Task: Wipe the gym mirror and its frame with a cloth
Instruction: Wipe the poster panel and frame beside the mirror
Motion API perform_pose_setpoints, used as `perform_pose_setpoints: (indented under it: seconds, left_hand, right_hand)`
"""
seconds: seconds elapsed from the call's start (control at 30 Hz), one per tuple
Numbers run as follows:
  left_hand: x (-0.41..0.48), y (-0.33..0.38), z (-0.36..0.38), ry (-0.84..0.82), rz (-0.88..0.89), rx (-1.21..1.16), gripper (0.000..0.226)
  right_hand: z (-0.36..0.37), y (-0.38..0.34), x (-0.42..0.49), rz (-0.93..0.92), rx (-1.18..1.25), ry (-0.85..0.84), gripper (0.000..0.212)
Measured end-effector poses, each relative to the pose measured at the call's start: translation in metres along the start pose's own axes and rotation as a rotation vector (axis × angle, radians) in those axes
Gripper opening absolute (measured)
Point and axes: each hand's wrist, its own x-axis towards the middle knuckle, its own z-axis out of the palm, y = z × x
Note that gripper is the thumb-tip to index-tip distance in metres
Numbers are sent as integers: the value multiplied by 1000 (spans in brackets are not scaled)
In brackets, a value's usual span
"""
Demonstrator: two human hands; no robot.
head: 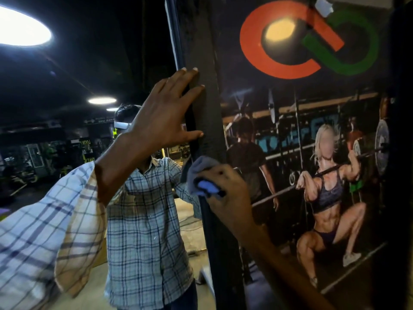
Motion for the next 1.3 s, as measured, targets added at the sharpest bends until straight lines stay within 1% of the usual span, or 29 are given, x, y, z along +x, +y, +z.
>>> perform_pose_setpoints:
  seconds: [0.03,0.07,0.1,0.17,0.2,0.23,0.3,0.33,0.37,0.4,0.43,0.47,0.5,0.57,0.6,0.63,0.7,0.73,0.77,0.83,0.87,0.9,1.0,1.03,1.1,1.13,1.17,1.27,1.3]
  left_hand:
    - [-3,1,2,-1,4,-1,105]
    - [-6,1,5,3,8,-4,104]
    - [-9,2,7,7,9,-11,104]
    - [-14,4,11,5,7,-23,104]
    - [-17,6,13,0,6,-30,104]
    - [-19,8,15,-4,7,-39,104]
    - [-24,12,20,-8,11,-57,103]
    - [-26,14,22,-5,12,-60,103]
    - [-28,15,24,0,14,-60,102]
    - [-31,17,27,5,17,-60,101]
    - [-33,19,29,9,21,-61,101]
    - [-35,21,31,10,23,-60,100]
    - [-37,22,32,6,27,-56,100]
    - [-42,25,36,-2,38,-49,100]
    - [-45,27,37,-2,38,-50,100]
    - [-48,28,39,-4,38,-53,100]
    - [-54,30,42,-10,38,-61,100]
    - [-57,32,44,-15,39,-67,99]
    - [-60,34,46,-23,42,-71,100]
    - [-65,37,50,-47,50,-78,100]
    - [-67,39,51,-57,54,-81,100]
    - [-69,40,52,-65,57,-83,100]
    - [-76,43,56,-83,62,-81,100]
    - [-78,45,57,-86,64,-80,100]
    - [-84,49,61,-84,72,-77,98]
    - [-86,50,62,-78,74,-76,96]
    - [-88,51,64,-70,74,-76,95]
    - [-95,54,69,-60,68,-83,95]
    - [-97,56,69,-60,63,-85,96]
  right_hand:
    - [-1,1,-4,-60,-48,-75,48]
    - [-2,6,-6,-55,-63,-79,48]
    - [-4,8,-8,10,-49,-16,45]
    - [-5,12,-13,163,5,188,37]
    - [-3,10,-18,200,-6,212,35]
    - [-1,5,-26,203,-29,148,35]
    - [-1,-1,-48,130,-54,-85,42]
    - [-3,-1,-53,112,-65,-137,41]
    - [-6,2,-56,130,-83,-99,35]
    - [-8,5,-57,174,-106,6,29]
    - [-6,8,-61,221,-120,102,26]
    - [-3,8,-64,267,-116,141,25]
    - [0,4,-70,263,-103,83,29]
    - [6,-8,-85,175,-60,-116,42]
    - [4,-8,-89,160,-72,-155,44]
    - [0,-6,-90,214,-75,-137,46]
    - [-4,2,-91,374,-62,45,46]
    - [-4,-2,-90,428,-58,90,46]
    - [1,-5,-93,419,-67,69,48]
    - [9,-14,-103,322,-49,-105,50]
    - [9,-17,-106,288,-45,-144,50]
    - [10,-14,-110,304,-43,-118,49]
    - [2,-16,-110,508,-50,122,45]
    - [3,-17,-113,528,-41,128,46]
    - [11,-21,-122,449,-83,35,44]
    - [14,-21,-125,403,-85,-14,39]
    - [17,-13,-131,380,-54,-18,33]
    - [11,-16,-131,487,13,149,26]
    - [13,-14,-135,509,57,153,27]
